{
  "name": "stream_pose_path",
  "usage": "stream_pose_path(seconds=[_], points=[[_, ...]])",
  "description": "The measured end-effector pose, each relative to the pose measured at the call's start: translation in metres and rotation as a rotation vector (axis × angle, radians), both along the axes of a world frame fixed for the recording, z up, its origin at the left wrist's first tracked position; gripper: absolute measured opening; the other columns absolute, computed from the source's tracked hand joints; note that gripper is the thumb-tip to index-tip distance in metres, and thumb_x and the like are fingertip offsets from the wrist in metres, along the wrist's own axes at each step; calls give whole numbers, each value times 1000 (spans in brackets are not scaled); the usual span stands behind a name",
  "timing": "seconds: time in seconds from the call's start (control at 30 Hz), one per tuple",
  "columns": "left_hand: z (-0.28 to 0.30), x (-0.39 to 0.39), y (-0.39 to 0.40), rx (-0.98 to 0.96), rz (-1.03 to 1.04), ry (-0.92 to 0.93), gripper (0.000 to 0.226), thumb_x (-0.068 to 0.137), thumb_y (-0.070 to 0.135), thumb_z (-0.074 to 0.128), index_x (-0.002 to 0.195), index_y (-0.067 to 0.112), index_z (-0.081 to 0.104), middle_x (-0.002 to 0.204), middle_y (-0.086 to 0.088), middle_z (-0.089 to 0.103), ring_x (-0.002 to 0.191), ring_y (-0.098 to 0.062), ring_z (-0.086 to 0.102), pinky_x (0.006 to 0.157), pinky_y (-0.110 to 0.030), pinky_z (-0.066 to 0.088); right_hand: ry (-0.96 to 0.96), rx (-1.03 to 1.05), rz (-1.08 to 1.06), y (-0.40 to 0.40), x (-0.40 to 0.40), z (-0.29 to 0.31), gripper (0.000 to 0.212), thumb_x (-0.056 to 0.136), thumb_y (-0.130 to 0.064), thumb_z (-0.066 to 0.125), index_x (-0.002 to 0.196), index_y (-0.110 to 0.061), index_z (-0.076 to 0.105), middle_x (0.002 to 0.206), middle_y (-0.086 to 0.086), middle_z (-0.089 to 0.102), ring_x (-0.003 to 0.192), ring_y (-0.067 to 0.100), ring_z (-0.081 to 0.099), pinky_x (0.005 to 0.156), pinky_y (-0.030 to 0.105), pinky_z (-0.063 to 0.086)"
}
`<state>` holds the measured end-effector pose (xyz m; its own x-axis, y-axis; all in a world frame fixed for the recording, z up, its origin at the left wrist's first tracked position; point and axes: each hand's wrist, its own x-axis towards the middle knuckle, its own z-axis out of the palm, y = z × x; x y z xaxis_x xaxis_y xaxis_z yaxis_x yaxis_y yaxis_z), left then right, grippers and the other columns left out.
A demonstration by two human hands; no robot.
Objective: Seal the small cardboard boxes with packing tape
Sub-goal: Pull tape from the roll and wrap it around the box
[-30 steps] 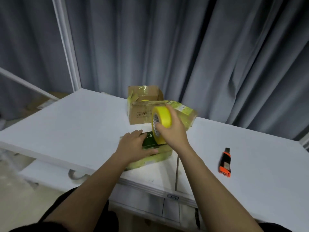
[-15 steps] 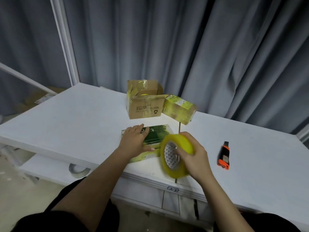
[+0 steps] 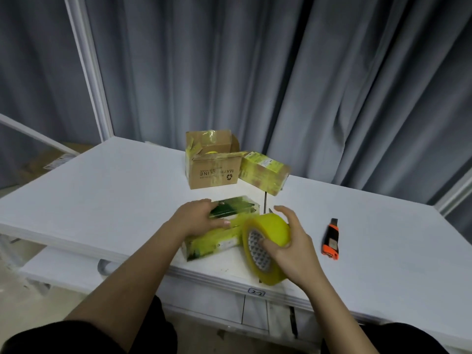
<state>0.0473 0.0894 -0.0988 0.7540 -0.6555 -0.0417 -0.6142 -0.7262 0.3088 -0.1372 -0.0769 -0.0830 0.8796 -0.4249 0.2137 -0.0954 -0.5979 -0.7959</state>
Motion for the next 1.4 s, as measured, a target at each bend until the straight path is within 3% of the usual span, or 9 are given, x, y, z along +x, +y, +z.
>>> stream_pose_path(seconds=[0.17,0.27,0.43,0.63,0.8,0.9,1.1,1.3,1.4], points=[[8,6,-12,47,-39,229,80,85,66,49,149,31,15,153,-2,32,133,-23,40,101,-35,37,33,12,14,-11,16,15,44,73,-36,70,104,-45,41,71,-8,65,60,5,60,46,22,48],[20,6,-33,125,-195,179,81,89,47,53,150,39,1,160,5,5,146,-19,13,115,-39,22,47,-4,31,-15,17,13,41,70,-41,69,100,-43,43,77,-24,64,63,1,61,45,14,43],[23,24,-45,15,-164,390,68,87,32,61,145,44,28,152,4,32,134,-19,34,107,-33,29,-17,23,13,-20,11,3,50,72,-34,73,109,-48,43,87,-27,61,70,1,61,52,25,52],[11,41,-29,-304,-130,502,47,86,29,69,130,34,56,138,10,52,124,-7,46,107,-29,34,-232,18,-34,-9,6,-19,76,72,-40,72,136,-42,31,133,-27,37,124,-8,36,100,23,39],[8,37,-22,-140,96,-54,48,82,51,66,120,25,51,120,3,58,104,-19,56,78,-32,43,-314,-30,-25,-6,38,-19,64,82,-37,67,133,-41,30,132,-18,36,123,-7,36,95,20,40],[-9,19,-25,-7,117,-378,39,94,48,48,119,19,50,126,-2,51,113,-24,49,84,-39,47,-253,-92,2,-4,74,-8,59,88,-41,62,135,-50,28,131,-16,39,115,-5,40,94,24,42],[-37,10,-5,0,90,-140,90,72,81,45,144,27,36,158,-9,15,145,-29,11,116,-40,10,-65,-161,95,-3,109,5,78,87,-37,60,138,-64,8,142,0,43,120,24,51,93,47,49],[-40,10,-7,-26,85,-294,84,76,75,51,139,22,41,154,-15,26,137,-30,28,112,-37,16,-125,-113,3,-9,75,53,68,77,-41,60,136,-58,31,117,-11,60,93,9,61,67,19,47],[-41,13,-7,-28,97,-257,82,75,73,53,139,23,42,154,-14,26,137,-30,27,112,-36,15,-8,-131,17,1,35,40,67,67,-52,55,131,-59,36,112,-11,65,93,9,62,74,29,54]])
